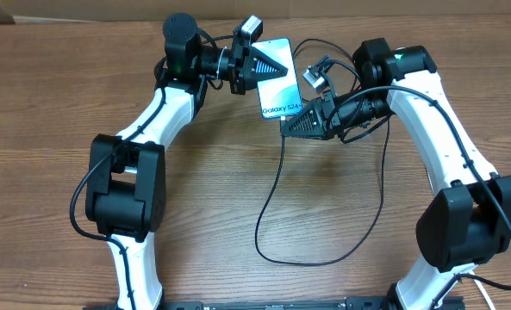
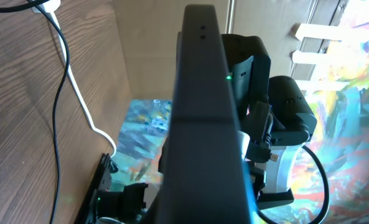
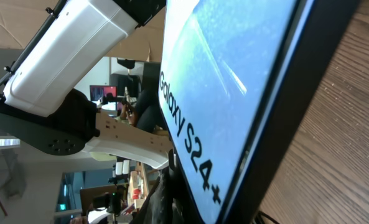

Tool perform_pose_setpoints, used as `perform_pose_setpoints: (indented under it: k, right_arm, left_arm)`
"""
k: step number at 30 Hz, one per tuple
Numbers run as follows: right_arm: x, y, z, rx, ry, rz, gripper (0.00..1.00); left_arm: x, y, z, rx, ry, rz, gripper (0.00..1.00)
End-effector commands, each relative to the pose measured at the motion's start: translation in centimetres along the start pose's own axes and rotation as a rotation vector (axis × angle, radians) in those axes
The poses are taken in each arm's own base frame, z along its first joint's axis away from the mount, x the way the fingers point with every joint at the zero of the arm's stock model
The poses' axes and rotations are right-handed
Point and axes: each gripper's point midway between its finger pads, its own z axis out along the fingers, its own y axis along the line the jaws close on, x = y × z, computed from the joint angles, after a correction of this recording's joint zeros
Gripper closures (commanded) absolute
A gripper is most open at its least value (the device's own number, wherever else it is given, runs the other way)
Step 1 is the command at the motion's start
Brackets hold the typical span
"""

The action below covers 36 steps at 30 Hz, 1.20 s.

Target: Plug charger to phone and switch on socket

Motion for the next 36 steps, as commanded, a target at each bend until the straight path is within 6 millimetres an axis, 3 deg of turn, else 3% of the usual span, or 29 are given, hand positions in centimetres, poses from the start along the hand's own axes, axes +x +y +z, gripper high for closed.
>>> perform_pose_setpoints:
  k: [1, 13, 36]
  right_arm:
    - [-0.2, 1.5, -0.4, -0.007, -0.017, -0.058, 0.96]
    - [-0.3, 1.5, -0.4, -0.008, -0.018, -0.060, 0.96]
    - [-0.3, 1.7, -0.4, -0.015, -0.021, -0.063, 0.96]
  left_arm:
    - [0.0, -1.2, -0.5, -0.002, 0.006, 0.027, 0.96]
    - [-0.4, -1.2, -1.7, -0.003, -0.018, -0.001, 0.96]
    - [0.0, -1.2, -0.4, -0.002, 0.009, -0.002, 0.96]
